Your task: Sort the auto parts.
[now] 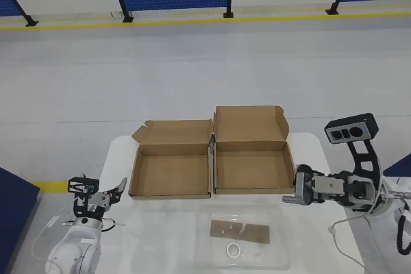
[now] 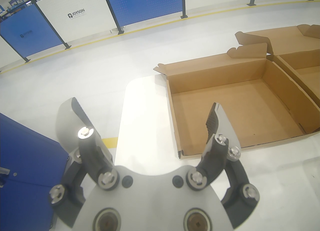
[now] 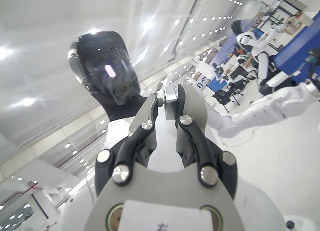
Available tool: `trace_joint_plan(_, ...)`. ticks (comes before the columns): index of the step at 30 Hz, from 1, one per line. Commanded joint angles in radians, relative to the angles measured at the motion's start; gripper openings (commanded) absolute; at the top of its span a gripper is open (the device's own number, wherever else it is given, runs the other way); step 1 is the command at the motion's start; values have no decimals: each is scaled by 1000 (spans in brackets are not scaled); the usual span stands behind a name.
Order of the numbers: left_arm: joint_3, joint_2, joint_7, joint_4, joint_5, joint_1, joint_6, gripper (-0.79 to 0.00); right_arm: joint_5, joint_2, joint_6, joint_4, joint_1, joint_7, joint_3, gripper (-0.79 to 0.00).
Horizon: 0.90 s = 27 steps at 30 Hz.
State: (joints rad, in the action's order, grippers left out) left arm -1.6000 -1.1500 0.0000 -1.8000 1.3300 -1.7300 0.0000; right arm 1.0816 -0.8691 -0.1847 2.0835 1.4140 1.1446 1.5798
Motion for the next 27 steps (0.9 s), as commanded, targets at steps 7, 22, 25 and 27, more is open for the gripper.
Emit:
trace_joint_plan(7,0,0,0,0,0,0,0,0,-204,6,-11,-51,142,53,98,-785)
trace_joint_plan(22,0,0,0,0,0,0,0,0,-403,8,-19,-53,245,43,152,-785)
trace_joint_plan(25,0,0,0,0,0,0,0,0,-558,15,33,-47,222,23,169,-785)
trace_joint_plan(27,0,0,0,0,0,0,0,0,-673,22,63,-42,189,30,171,-785)
